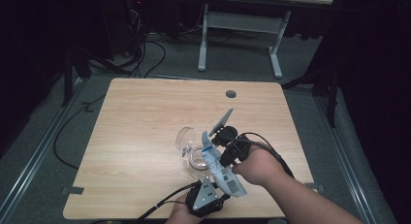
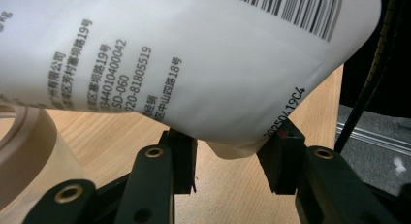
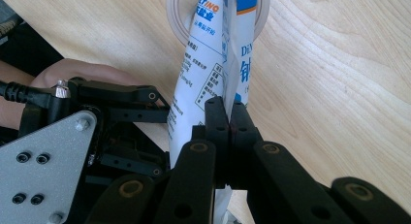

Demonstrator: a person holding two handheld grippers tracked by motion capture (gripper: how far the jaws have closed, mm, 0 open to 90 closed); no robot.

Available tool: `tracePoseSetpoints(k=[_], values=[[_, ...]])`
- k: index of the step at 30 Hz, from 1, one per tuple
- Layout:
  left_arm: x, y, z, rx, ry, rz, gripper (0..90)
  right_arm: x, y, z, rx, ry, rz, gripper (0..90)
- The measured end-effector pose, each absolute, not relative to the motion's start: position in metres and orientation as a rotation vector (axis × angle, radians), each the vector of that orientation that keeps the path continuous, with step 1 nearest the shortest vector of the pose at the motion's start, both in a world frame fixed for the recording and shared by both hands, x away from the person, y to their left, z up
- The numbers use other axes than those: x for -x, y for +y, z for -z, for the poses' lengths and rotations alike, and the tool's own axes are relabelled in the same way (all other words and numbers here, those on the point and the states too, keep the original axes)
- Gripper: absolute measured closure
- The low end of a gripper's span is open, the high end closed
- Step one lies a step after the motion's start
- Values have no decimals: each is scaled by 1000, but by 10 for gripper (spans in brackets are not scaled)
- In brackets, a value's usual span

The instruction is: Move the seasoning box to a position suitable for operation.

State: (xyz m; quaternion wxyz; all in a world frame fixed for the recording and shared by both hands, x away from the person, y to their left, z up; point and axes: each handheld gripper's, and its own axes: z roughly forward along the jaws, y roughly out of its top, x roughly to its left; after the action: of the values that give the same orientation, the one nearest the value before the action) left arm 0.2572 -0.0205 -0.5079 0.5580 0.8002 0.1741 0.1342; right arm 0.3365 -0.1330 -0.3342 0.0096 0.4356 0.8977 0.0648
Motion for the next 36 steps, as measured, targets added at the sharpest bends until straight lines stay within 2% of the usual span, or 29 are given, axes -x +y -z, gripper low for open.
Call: tracePoseSetpoints(k=[12,36], values=[[-252,-20,503,-1874,387,-321,610,-340,-129,334,-1237,2824,-211,900],[-251,-20,500,-1870,380,-318,610,-343,-124,335,-1262,2815,-224,900]])
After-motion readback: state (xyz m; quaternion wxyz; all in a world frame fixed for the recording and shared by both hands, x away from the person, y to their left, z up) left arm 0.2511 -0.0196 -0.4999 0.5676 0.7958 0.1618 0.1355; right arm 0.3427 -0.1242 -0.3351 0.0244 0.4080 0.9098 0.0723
